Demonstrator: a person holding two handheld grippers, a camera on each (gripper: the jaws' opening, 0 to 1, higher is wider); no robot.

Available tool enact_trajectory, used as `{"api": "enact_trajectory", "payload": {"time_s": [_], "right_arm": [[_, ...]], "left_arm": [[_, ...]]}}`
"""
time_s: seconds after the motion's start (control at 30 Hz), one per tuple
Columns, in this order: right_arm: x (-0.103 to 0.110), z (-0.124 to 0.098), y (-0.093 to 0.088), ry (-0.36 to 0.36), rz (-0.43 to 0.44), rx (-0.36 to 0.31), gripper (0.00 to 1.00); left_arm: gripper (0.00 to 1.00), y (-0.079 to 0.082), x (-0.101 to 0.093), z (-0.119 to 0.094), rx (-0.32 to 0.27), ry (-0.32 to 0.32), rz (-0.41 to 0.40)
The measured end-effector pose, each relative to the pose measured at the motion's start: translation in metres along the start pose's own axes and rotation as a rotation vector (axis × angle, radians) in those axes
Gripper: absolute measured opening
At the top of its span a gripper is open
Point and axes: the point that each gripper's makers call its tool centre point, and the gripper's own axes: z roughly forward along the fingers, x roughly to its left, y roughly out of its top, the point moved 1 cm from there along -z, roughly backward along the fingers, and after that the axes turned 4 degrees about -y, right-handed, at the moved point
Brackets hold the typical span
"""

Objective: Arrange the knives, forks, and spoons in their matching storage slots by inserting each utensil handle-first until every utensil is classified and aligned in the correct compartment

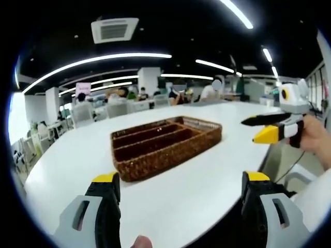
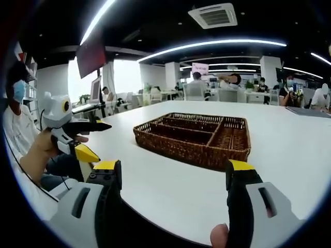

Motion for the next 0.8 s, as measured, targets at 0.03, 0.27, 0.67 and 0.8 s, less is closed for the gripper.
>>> {"api": "enact_trajectory", "payload": {"time_s": [0.03, 0.27, 0.67, 0.8], "right_arm": [[0.0009, 0.0001, -0.0005, 0.002, -0.004, 0.003, 0.86], [-0.0028, -0.0019, 0.0005, -0.003, -0.003, -0.004, 0.86], [-0.0024, -0.0040, 0.0026, -0.009, 0.000, -0.011, 0.88], [-0.0024, -0.0038, 0.0023, -0.007, 0.005, -0.013, 0.88]], "left_arm": [[0.98, 0.0015, 0.0004, -0.0006, -0.005, 0.002, 0.001], [0.98, 0.0031, -0.0026, 0.0001, -0.005, 0.000, 0.008], [0.98, 0.0075, -0.0011, -0.0059, -0.010, 0.009, 0.018], [0.98, 0.0048, -0.0030, -0.0048, -0.002, 0.006, 0.020]]}}
